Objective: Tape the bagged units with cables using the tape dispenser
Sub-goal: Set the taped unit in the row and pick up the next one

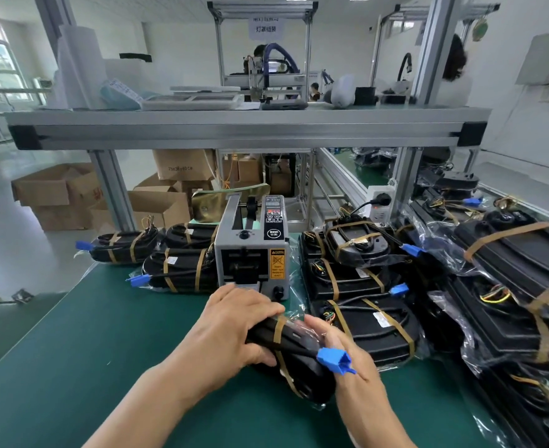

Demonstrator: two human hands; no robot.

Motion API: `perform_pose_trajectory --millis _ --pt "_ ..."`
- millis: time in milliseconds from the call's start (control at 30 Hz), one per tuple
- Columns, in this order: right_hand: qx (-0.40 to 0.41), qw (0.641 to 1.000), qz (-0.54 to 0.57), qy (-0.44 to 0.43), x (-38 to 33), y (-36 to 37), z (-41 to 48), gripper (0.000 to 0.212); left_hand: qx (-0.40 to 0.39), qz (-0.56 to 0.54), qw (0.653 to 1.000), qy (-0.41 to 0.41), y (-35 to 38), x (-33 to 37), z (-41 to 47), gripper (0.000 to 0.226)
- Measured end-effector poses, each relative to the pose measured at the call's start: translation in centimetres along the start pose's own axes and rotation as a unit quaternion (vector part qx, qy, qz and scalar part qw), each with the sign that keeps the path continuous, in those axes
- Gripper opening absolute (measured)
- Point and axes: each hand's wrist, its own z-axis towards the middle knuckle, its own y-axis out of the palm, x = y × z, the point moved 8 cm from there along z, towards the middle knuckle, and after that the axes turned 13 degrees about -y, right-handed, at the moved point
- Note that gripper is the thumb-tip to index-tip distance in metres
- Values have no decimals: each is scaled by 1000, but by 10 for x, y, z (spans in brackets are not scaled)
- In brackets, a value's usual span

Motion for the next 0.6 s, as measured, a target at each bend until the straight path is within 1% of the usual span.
perform_pose_trajectory --millis 67,100,167,233,267,333,367,400,433,467,500,533,567,600 --pt "23 1000 20 -6 2 -2 -5 37 -11 -10 1000 -19 2 -3 0 74" --pt "15 1000 22 -15 1 -2 -7 40 -17 -12 999 -27 3 -4 1 74" --pt "-16 999 -11 -31 -7 -1 -10 48 -25 -3 999 -39 4 -3 2 75" --pt "-18 999 -31 -35 -7 -2 -11 46 -36 -2 998 -51 3 0 5 74" --pt "-8 998 -35 -42 -8 -4 -11 44 -51 -25 997 -58 1 2 6 72" --pt "15 997 -47 -54 -9 -6 -12 41 -96 -139 982 -85 -9 0 6 64" --pt "20 996 -55 -60 -10 -6 -12 42 -107 -223 962 -114 -17 -3 8 57" --pt "25 996 -58 -64 -11 -5 -13 44 -87 -306 935 -156 -26 -11 10 46" --pt "37 995 -57 -66 -10 -6 -14 46 -35 -375 901 -215 -33 -25 15 32" --pt "54 995 -54 -69 -10 -8 -15 46 27 -421 860 -288 -36 -44 18 18" --pt "72 993 -52 -72 -9 -10 -16 46 70 -452 811 -365 -32 -61 20 7" --pt "86 992 -53 -74 -9 -11 -17 45 84 -481 760 -428 -22 -74 22 7" --pt "95 991 -54 -76 -9 -10 -17 45 73 -511 714 -473 -8 -80 24 10" --pt "99 991 -56 -77 -9 -9 -17 45 52 -541 674 -500 6 -83 28 13"
